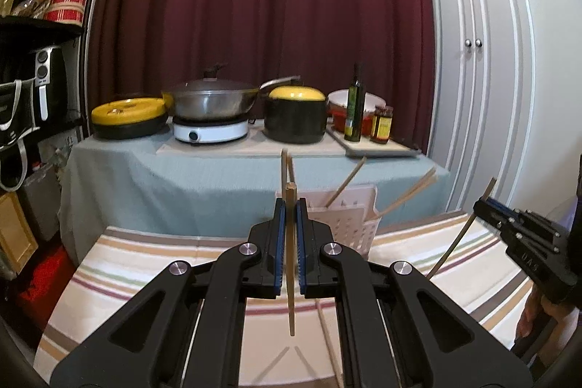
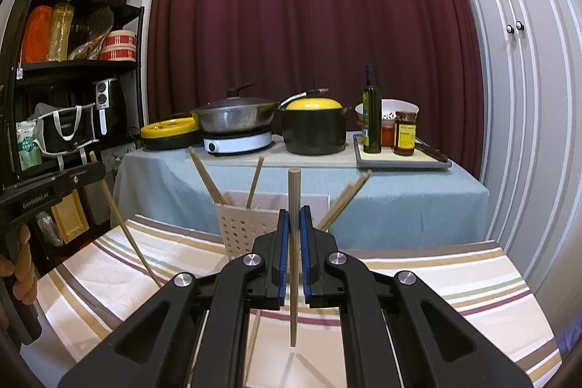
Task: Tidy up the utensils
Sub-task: 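Lift both held chopsticks upright and lower them into the white caddy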
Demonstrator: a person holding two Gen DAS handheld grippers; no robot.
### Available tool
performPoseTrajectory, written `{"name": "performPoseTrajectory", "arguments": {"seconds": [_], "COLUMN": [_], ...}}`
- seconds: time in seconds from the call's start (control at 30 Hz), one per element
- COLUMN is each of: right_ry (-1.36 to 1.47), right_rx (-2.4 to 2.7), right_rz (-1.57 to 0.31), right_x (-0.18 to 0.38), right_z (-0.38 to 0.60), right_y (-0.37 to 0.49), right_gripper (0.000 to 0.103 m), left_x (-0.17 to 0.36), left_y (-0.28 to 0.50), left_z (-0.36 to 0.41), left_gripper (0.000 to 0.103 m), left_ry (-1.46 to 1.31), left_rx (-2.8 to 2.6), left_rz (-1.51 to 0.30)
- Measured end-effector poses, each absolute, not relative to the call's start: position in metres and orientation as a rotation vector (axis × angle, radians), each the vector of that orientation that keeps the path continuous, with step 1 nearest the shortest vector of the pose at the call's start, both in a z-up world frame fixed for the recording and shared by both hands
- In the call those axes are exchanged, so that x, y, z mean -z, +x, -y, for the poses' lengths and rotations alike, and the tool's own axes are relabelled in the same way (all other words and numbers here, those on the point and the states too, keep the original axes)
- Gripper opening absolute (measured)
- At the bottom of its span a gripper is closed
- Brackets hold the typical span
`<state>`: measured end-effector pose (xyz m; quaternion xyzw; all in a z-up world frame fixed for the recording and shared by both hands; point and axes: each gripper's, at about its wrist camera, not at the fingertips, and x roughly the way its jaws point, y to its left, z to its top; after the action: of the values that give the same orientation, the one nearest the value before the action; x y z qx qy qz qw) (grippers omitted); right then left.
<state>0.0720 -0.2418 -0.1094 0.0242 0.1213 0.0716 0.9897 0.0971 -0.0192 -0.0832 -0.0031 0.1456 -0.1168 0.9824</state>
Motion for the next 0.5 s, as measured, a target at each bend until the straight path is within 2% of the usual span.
{"name": "performPoseTrajectory", "arguments": {"seconds": [0.5], "right_ry": [0.033], "right_rx": [-0.144], "right_rz": [-0.065], "right_x": [0.049], "right_z": [0.246], "right_y": [0.083], "right_gripper": [0.007], "left_x": [0.010], "left_y": [0.125], "left_z": [0.036], "left_gripper": [0.006], "left_ry": [-0.011], "left_rx": [0.290], "left_rz": [-0.136]}}
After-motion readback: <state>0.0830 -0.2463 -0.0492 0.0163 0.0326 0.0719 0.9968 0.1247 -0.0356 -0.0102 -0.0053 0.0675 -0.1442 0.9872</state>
